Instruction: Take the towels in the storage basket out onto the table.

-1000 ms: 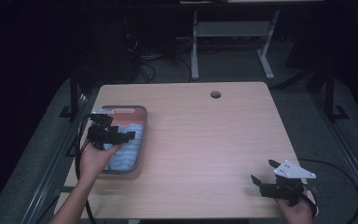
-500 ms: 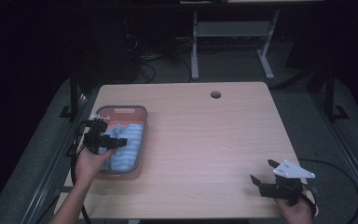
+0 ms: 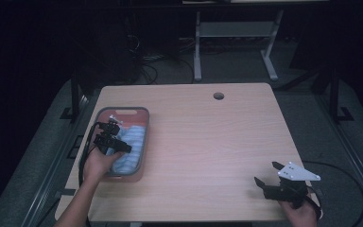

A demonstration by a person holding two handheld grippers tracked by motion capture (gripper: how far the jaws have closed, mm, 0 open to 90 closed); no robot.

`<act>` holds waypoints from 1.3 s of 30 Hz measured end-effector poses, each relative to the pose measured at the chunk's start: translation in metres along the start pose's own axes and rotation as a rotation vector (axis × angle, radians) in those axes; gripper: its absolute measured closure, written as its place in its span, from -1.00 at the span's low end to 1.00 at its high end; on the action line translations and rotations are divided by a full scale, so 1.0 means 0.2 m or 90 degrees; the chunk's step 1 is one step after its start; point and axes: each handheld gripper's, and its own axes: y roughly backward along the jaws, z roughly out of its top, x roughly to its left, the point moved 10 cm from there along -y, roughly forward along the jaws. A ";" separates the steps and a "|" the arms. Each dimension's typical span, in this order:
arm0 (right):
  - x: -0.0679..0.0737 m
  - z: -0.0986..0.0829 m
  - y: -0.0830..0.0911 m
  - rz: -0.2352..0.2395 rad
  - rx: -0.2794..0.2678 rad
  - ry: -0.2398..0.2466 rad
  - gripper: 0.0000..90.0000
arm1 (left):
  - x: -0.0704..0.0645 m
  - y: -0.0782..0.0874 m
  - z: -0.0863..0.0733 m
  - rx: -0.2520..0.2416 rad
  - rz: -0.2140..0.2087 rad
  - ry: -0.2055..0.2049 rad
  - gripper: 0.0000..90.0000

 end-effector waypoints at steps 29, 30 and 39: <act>-0.01 0.01 0.00 -0.002 -0.006 -0.003 -0.68 | 0.03 0.03 0.00 0.014 -0.019 -0.006 0.55; -0.01 0.01 0.00 -0.002 -0.005 -0.004 -0.68 | 0.03 0.06 0.01 -0.010 -0.036 0.002 0.55; -0.02 0.02 0.01 -0.004 -0.008 -0.010 -0.68 | 0.01 0.19 0.03 -0.080 -0.065 0.000 0.56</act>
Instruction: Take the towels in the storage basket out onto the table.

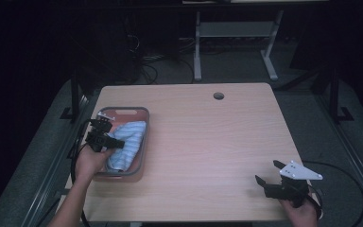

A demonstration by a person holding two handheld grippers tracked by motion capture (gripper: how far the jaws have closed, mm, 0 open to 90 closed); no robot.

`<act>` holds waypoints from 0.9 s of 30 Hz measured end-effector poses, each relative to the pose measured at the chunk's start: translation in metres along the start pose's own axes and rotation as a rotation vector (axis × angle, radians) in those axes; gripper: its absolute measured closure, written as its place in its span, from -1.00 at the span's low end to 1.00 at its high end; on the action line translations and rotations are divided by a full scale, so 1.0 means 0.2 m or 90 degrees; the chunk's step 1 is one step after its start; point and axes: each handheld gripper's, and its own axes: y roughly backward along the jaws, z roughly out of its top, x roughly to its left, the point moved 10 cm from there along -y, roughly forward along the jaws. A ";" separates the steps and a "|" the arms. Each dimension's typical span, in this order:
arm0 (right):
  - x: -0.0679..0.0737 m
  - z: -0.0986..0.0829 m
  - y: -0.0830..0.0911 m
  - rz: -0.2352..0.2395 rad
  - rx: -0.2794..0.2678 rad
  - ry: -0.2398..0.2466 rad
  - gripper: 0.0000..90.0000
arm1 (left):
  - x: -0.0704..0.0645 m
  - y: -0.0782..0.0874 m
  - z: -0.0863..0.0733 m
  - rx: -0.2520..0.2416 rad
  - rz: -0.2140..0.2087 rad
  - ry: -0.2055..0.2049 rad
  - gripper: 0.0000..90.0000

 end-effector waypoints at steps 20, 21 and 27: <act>-0.01 0.00 0.00 0.001 0.000 0.001 -0.68 | -0.01 0.16 0.05 -0.068 -0.034 -0.002 0.55; -0.01 0.00 0.00 0.001 -0.002 0.000 -0.68 | 0.00 0.17 0.05 -0.070 -0.030 -0.002 0.56; -0.02 0.00 0.00 0.001 0.003 0.002 -0.68 | 0.03 0.19 0.05 -0.081 -0.037 0.011 0.55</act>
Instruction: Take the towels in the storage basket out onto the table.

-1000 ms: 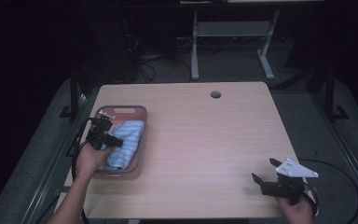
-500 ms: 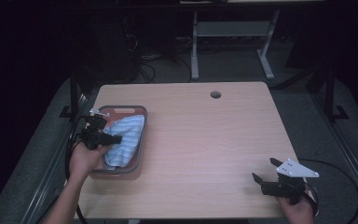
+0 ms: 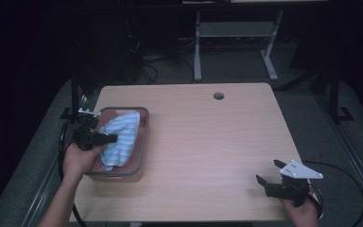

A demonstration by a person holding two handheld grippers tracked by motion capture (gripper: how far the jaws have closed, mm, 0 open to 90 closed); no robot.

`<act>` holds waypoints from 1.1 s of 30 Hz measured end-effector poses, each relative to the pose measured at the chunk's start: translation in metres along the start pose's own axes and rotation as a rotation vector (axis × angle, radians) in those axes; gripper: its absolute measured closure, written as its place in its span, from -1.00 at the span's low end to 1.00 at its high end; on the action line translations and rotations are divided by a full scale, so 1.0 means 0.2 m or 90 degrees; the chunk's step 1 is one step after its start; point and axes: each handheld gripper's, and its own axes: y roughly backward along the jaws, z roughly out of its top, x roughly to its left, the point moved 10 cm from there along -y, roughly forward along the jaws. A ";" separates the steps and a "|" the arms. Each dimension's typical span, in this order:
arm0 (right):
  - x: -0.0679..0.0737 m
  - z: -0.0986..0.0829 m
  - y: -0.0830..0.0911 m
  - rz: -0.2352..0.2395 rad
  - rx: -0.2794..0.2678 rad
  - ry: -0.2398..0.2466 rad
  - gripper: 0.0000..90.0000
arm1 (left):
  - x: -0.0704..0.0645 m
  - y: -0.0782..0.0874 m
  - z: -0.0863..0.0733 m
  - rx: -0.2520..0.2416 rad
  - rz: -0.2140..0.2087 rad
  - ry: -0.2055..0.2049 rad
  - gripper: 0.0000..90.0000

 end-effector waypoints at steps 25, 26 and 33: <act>-0.01 0.01 0.02 -0.007 -0.005 -0.007 -0.69 | -0.07 0.16 0.15 -0.052 -0.039 0.004 0.55; -0.01 0.01 0.02 -0.007 -0.005 -0.007 -0.69 | -0.08 0.17 0.16 -0.056 -0.040 0.004 0.55; -0.02 0.01 0.02 -0.011 -0.005 -0.007 -0.69 | -0.15 0.21 0.21 -0.063 -0.056 -0.010 0.54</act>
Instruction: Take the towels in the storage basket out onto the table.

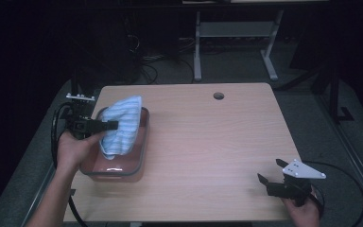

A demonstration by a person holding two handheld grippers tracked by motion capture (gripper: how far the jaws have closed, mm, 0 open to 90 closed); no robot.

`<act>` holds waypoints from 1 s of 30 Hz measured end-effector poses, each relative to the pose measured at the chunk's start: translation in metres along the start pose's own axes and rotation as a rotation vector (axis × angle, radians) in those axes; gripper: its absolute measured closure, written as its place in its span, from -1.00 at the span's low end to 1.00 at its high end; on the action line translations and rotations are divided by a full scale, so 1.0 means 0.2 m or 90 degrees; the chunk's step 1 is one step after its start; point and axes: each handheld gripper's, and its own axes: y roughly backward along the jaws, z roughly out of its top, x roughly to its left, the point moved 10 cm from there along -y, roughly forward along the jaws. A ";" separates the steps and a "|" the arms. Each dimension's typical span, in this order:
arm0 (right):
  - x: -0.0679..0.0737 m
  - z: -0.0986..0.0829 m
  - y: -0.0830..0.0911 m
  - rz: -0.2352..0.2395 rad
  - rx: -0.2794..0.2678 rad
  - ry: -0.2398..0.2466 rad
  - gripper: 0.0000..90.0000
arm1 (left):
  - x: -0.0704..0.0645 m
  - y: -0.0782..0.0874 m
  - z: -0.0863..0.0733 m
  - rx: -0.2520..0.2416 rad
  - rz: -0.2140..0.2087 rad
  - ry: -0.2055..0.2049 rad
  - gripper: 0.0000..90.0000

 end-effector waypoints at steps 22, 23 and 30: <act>0.00 0.00 -0.01 -0.006 -0.001 -0.005 -0.68 | -0.16 -0.02 0.12 -0.011 -0.043 -0.018 0.53; 0.00 0.00 -0.01 -0.005 0.000 -0.006 -0.69 | -0.17 -0.03 0.12 -0.013 -0.046 -0.018 0.53; 0.01 0.00 -0.01 -0.001 0.002 -0.007 -0.68 | -0.21 -0.05 0.14 -0.008 -0.050 -0.028 0.53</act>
